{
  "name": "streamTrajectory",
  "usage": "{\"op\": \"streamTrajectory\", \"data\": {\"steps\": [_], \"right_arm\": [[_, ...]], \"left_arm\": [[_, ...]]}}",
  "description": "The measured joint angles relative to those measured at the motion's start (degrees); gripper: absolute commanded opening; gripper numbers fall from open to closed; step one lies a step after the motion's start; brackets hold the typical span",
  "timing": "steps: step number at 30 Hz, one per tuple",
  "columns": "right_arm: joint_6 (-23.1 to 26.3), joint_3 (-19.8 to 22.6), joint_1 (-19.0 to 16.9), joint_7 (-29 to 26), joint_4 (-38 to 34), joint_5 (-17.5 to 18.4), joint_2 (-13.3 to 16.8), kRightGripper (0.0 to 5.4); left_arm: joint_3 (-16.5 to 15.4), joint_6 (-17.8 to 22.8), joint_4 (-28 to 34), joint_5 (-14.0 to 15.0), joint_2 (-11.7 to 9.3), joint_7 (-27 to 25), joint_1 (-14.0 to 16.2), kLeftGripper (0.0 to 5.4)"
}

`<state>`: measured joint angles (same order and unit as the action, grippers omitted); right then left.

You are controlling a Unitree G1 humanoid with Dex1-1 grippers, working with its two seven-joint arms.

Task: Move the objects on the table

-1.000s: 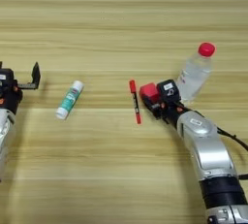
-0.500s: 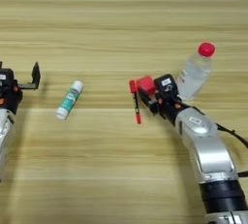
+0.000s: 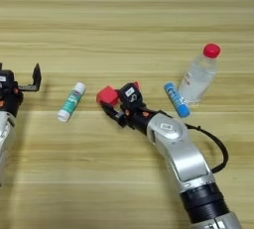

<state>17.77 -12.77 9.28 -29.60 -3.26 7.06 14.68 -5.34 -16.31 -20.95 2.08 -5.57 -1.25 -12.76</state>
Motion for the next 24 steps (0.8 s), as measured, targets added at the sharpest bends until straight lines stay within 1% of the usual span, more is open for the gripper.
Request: {"op": "streamTrajectory", "data": {"steps": [4,5,6,7,9,10,12,14,15,18,19,20,21,22,23,24], "right_arm": [[-2.07,-1.22,1.22,-0.47,7.13,-0.99,-1.95,2.33],[-2.65,-1.25,1.38,-0.61,7.85,-1.02,-2.18,2.69],[-3.48,-1.25,1.68,-0.81,8.62,-1.08,-2.29,2.72],[-3.89,-1.23,1.68,-0.84,8.85,-1.08,-2.38,2.89],[-6.10,-0.92,1.70,-0.85,9.07,-1.05,-2.73,3.11],[-7.37,-0.58,1.81,-0.83,9.09,-1.03,-3.10,3.32],[-9.04,-0.23,1.97,-0.63,9.12,-1.06,-3.37,3.49],[-11.71,1.03,2.01,-0.17,8.76,-0.94,-3.85,3.77],[-12.27,1.50,2.02,-0.16,8.45,-0.60,-3.91,3.94],[-13.63,3.14,2.12,-0.01,7.61,0.95,-4.45,4.22],[-14.16,3.75,2.15,0.27,7.61,1.38,-4.74,4.41],[-14.85,4.64,2.50,0.87,7.76,1.48,-4.99,4.47],[-15.26,5.07,3.00,1.55,8.18,1.37,-5.06,4.60],[-15.97,5.79,3.81,2.96,9.69,0.97,-5.29,4.65],[-16.38,6.49,4.54,4.25,11.10,0.48,-5.31,4.84],[-17.03,7.35,5.53,5.94,13.21,-0.42,-5.27,4.87]], "left_arm": [[0.05,0.04,0.20,0.00,0.06,0.00,0.03,5.40],[0.06,0.04,0.21,0.00,0.07,0.00,0.03,5.40],[0.06,0.04,0.24,0.00,0.07,-0.01,0.03,5.40],[0.06,0.04,0.24,0.00,0.08,-0.01,0.03,5.40],[0.06,0.05,0.26,0.00,0.08,-0.01,0.04,5.40],[0.07,0.05,0.27,0.00,0.10,-0.01,0.04,5.40],[0.07,0.05,0.28,0.00,0.10,-0.01,0.04,5.40],[0.09,0.05,0.29,0.00,0.11,-0.02,0.04,5.40],[0.09,0.05,0.30,0.00,0.11,-0.04,0.04,5.40],[0.15,0.06,0.32,0.00,0.15,-0.09,0.04,5.40],[0.25,0.06,0.32,0.00,0.15,-0.12,0.05,5.40],[0.53,0.06,0.34,0.00,0.16,-0.21,0.05,5.40],[0.68,0.06,0.36,0.02,0.20,-0.35,0.06,5.40],[0.93,0.06,0.49,0.08,0.22,-0.63,0.07,5.40],[1.16,0.05,0.62,0.14,0.27,-0.90,0.10,5.40],[1.30,0.04,0.80,0.23,0.32,-1.40,0.14,5.40]]}}
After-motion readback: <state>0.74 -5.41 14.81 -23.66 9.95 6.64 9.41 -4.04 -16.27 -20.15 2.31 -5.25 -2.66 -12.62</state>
